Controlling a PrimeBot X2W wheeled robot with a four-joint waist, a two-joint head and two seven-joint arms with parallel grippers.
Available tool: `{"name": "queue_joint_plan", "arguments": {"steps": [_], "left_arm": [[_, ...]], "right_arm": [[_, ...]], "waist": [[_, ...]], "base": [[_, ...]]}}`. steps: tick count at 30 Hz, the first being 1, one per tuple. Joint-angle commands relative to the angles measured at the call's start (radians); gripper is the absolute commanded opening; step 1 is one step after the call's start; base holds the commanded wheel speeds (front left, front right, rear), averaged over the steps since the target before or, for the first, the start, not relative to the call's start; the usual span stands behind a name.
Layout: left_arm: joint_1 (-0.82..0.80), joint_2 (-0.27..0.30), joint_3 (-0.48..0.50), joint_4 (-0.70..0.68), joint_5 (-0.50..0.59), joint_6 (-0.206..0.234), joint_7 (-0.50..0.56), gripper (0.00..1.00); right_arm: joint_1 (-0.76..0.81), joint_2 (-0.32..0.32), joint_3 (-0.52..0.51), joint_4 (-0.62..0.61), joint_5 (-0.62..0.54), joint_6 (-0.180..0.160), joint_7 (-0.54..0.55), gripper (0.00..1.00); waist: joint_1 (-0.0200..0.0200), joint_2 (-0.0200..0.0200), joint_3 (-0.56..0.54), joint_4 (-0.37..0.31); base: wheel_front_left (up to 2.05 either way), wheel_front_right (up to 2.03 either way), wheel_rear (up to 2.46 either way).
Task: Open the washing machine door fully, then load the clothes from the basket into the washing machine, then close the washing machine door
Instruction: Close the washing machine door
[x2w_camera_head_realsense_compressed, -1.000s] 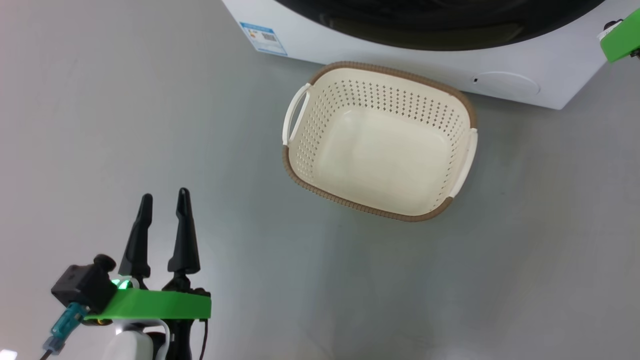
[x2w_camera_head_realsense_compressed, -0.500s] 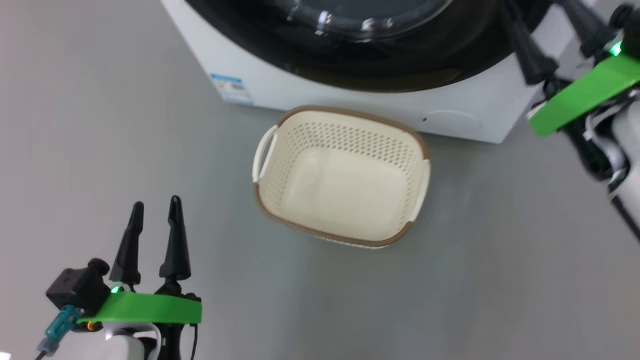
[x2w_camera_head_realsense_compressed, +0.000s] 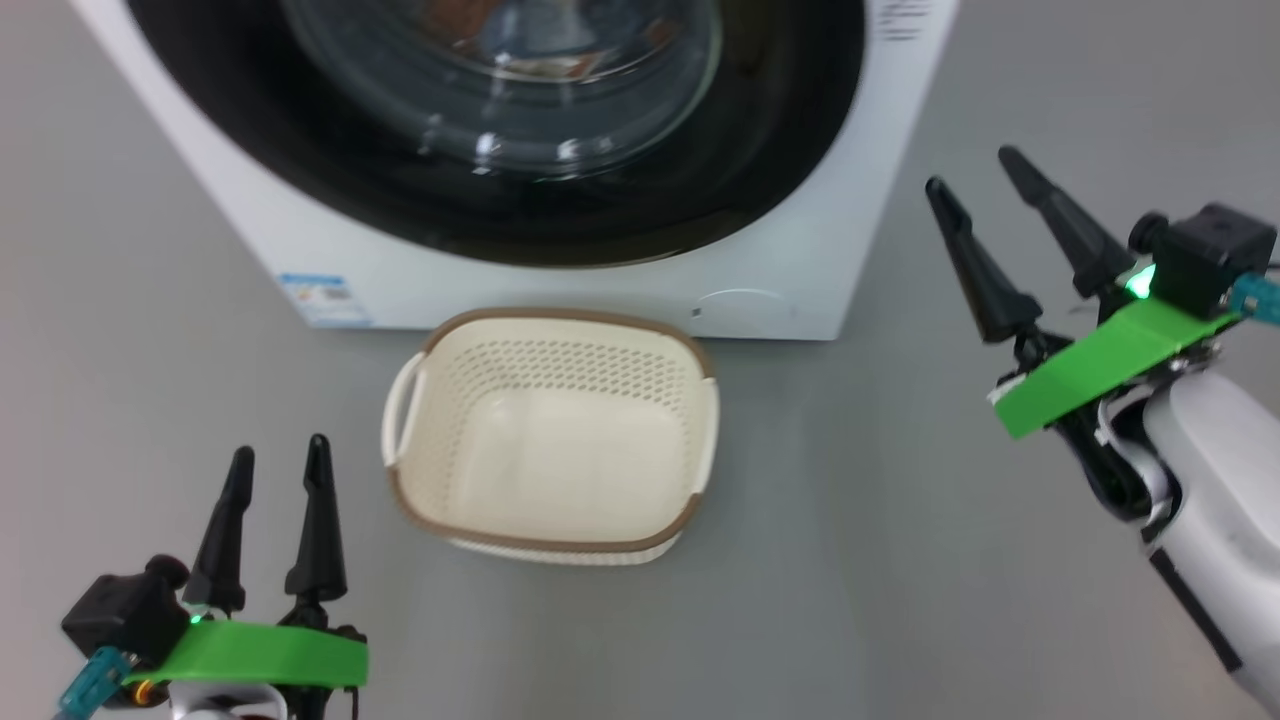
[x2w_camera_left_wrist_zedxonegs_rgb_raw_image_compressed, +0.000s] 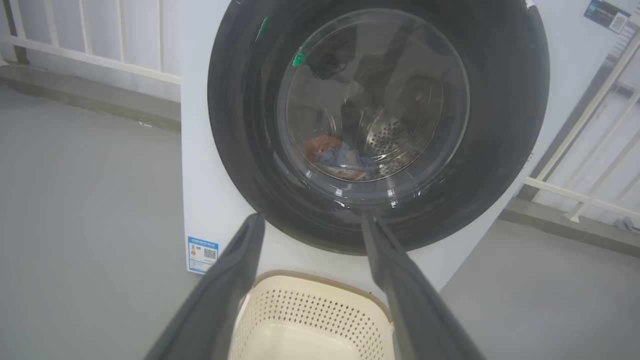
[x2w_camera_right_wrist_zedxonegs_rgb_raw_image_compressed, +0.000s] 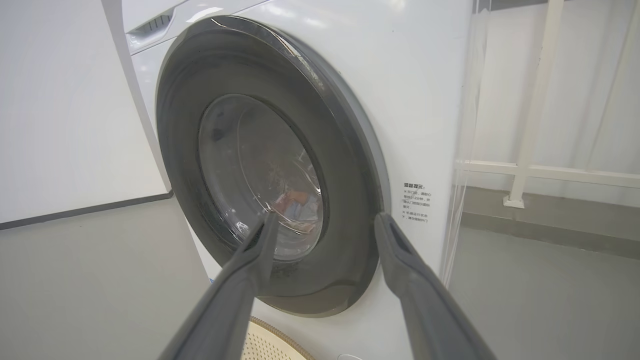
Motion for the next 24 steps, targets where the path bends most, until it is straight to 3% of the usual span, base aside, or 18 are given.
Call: {"name": "queue_joint_plan", "arguments": {"steps": [1, 11, 24], "left_arm": [[0.003, 0.03, 0.036, -0.031, -0.002, -0.001, 0.0, 1.0], [0.045, 0.048, 0.055, -0.085, -0.016, 0.024, 0.019, 1.0], [0.088, 0.061, 0.062, -0.136, -0.028, 0.042, 0.033, 1.0]], "right_arm": [[0.037, 0.004, -0.012, -0.035, -0.017, -0.007, -0.005, 1.0], [0.184, 0.026, -0.134, -0.096, -0.067, -0.007, -0.005, 1.0], [0.389, 0.068, -0.292, -0.191, -0.146, -0.007, -0.005, 1.0]], "waist": [[0.0, 0.0, -0.065, -0.093], [0.0, 0.0, -0.097, -0.189], [0.0, 0.0, -0.129, -0.215]], "base": [[0.0, 0.0, 0.0], [0.0, 0.0, 0.0], [0.0, 0.0, 0.0]]}}
